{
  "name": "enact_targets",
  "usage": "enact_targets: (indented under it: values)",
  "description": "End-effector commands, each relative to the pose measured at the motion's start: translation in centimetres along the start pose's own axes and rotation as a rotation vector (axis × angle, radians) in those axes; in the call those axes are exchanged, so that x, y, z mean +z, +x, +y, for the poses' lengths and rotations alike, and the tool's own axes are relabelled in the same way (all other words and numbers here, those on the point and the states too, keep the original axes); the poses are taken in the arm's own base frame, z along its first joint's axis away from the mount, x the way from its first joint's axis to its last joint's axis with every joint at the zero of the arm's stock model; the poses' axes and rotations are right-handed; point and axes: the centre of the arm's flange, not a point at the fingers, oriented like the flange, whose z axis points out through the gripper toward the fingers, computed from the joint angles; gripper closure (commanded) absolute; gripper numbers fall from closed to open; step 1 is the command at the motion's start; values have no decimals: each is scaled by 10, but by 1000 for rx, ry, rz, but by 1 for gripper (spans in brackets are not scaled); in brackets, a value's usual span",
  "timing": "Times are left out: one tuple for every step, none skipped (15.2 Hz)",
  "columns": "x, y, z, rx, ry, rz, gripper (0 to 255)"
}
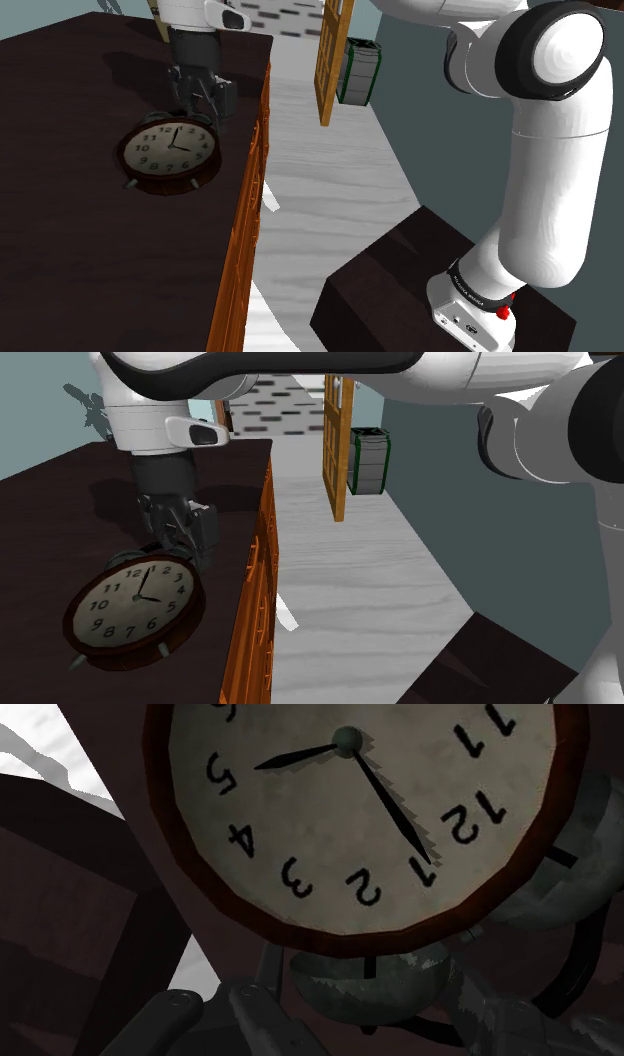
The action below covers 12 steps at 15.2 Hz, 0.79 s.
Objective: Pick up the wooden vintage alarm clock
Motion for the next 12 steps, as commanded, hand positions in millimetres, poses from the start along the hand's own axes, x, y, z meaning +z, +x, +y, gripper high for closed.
enact_targets:
  values:
    - [0,0,0,-1,-1,0,255]
    - [0,0,0,-1,-1,0,255]
    - [0,-1,0,-1,-1,0,255]
    - [-5,-1,0,-1,-1,0,255]
    - [-10,-2,1,-1,-1,0,255]
    - [-16,-2,1,-1,-1,0,255]
    - [-21,-3,2,-1,-1,0,255]
    - [-26,-4,2,-1,-1,0,255]
    - [-31,-4,3,-1,-1,0,255]
    - [-36,-5,3,-1,-1,0,255]
    - [-42,-5,4,-1,-1,0,255]
    - [-47,-6,4,-1,-1,0,255]
